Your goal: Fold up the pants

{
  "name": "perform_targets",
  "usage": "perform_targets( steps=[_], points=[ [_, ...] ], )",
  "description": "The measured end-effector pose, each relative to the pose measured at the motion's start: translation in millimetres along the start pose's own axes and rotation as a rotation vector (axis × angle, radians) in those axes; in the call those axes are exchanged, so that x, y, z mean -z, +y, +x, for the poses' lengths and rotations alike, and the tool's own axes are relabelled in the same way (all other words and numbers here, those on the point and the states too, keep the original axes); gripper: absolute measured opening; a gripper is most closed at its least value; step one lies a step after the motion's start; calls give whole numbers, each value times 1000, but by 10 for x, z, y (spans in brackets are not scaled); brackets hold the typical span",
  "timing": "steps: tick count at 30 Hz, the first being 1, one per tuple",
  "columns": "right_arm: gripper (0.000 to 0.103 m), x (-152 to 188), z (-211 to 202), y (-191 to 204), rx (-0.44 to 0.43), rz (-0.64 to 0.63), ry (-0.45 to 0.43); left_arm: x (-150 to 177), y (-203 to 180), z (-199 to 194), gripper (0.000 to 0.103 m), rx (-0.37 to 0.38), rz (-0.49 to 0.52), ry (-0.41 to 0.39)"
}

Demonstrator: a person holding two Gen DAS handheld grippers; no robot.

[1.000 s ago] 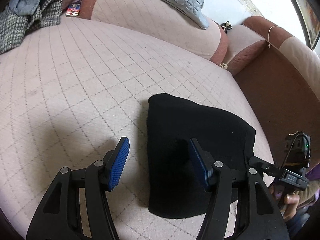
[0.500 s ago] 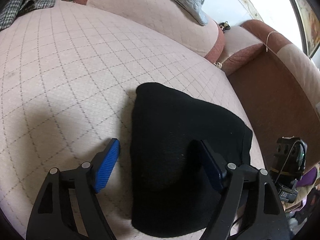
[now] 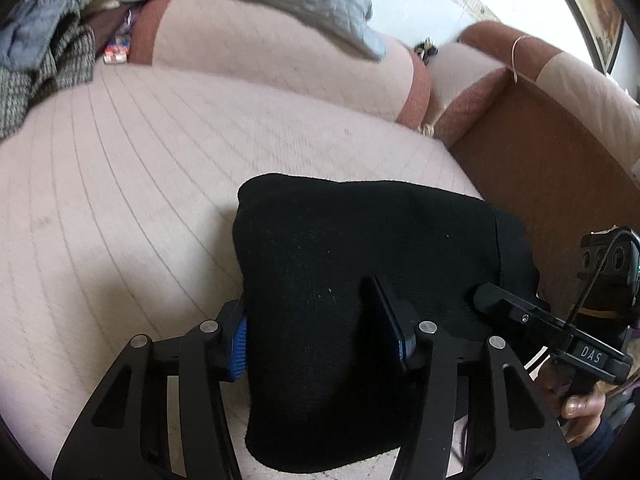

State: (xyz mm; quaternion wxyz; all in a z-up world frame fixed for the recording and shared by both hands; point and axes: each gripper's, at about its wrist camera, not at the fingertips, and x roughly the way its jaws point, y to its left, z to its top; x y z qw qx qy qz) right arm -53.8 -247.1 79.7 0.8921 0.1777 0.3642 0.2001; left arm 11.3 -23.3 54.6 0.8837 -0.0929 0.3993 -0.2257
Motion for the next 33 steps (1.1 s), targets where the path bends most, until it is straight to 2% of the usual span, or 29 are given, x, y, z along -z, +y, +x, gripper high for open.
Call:
perform_targets(
  steps=[9, 18, 29, 33],
  points=[
    [40, -351, 167, 197, -27, -10, -38, -458, 40, -128, 53, -71, 43, -66],
    [40, -702, 526, 171, -35, -14, -46, -785, 260, 92, 53, -122, 46, -76],
    [40, -842, 1001, -45, -36, 15, -11, -906, 518, 462, 53, -155, 18, -48],
    [41, -823, 1142, -130, -27, 28, 20, -859, 611, 622, 53, -164, -1, -9]
  ],
)
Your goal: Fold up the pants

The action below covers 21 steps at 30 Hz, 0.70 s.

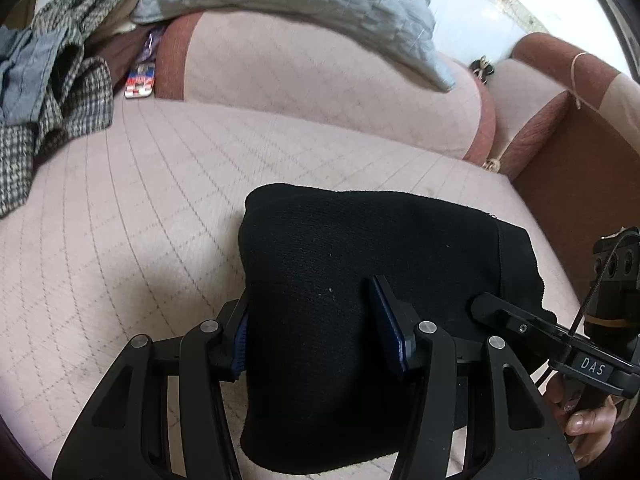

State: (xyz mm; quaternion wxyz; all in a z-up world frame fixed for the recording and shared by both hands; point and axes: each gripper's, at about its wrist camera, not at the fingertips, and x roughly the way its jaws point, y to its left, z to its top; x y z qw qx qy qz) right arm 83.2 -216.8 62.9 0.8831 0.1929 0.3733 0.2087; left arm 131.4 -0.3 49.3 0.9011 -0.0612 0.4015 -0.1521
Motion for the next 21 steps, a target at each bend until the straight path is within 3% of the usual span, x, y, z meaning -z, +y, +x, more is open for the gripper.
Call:
perform_targets(
  steps=[4, 8, 13, 21],
  points=[
    [46, 51, 232, -121, 60, 11, 73, 62, 26, 178, 53, -38, 14, 27],
    [56, 75, 261, -200, 80, 36, 66, 72, 53, 191, 57, -33, -5, 21],
    [58, 69, 157, -163, 130, 4, 68, 118, 95, 196, 75, -60, -40, 6],
    [58, 45, -99, 116, 264, -131, 39, 158, 44, 74, 74, -99, -44, 2]
  ],
)
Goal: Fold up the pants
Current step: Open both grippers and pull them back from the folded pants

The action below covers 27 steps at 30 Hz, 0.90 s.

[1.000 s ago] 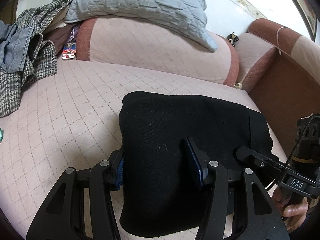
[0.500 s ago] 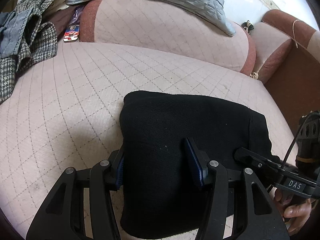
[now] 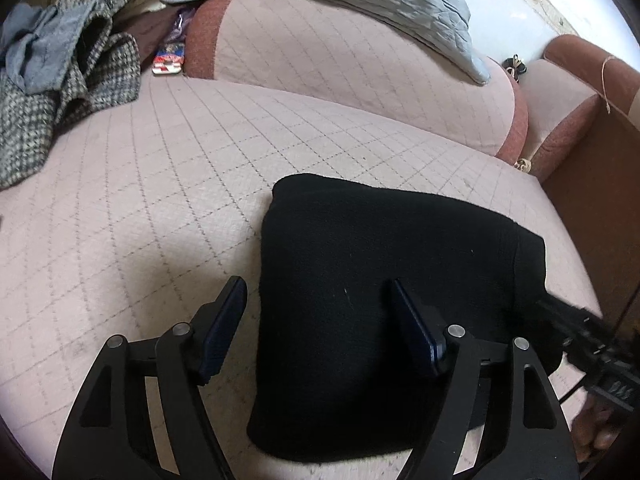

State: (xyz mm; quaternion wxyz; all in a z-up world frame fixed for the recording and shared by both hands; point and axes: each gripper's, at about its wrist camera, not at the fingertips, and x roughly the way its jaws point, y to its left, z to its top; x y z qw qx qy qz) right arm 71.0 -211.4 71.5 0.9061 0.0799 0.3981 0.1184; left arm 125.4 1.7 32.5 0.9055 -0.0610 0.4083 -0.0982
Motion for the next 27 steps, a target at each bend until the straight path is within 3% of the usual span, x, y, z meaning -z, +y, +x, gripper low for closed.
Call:
perform_targets(
  steps=[14, 27],
  points=[
    [58, 119, -565, 353, -32, -43, -73, 250, -223, -752, 74, -72, 53, -105],
    [58, 626, -927, 562, -42, -22, -82, 740, -465, -1223, 74, -94, 94, -142]
  ],
)
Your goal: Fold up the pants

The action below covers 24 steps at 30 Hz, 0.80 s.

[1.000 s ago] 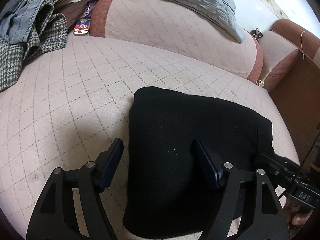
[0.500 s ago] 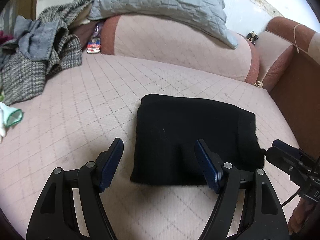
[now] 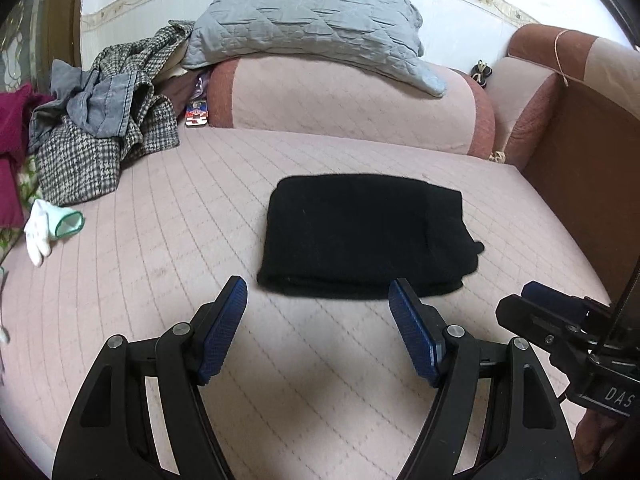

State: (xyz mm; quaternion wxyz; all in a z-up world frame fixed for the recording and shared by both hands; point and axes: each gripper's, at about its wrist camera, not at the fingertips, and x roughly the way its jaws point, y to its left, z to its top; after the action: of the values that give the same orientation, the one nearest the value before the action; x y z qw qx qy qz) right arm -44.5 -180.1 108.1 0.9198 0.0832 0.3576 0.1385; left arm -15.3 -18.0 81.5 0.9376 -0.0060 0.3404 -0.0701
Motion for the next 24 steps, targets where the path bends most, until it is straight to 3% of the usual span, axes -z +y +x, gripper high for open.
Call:
perform_targets(
  steps=[24],
  points=[
    [58, 464, -238, 121, 0, 30, 7, 308, -187, -365, 74, -89, 64, -19]
  ],
)
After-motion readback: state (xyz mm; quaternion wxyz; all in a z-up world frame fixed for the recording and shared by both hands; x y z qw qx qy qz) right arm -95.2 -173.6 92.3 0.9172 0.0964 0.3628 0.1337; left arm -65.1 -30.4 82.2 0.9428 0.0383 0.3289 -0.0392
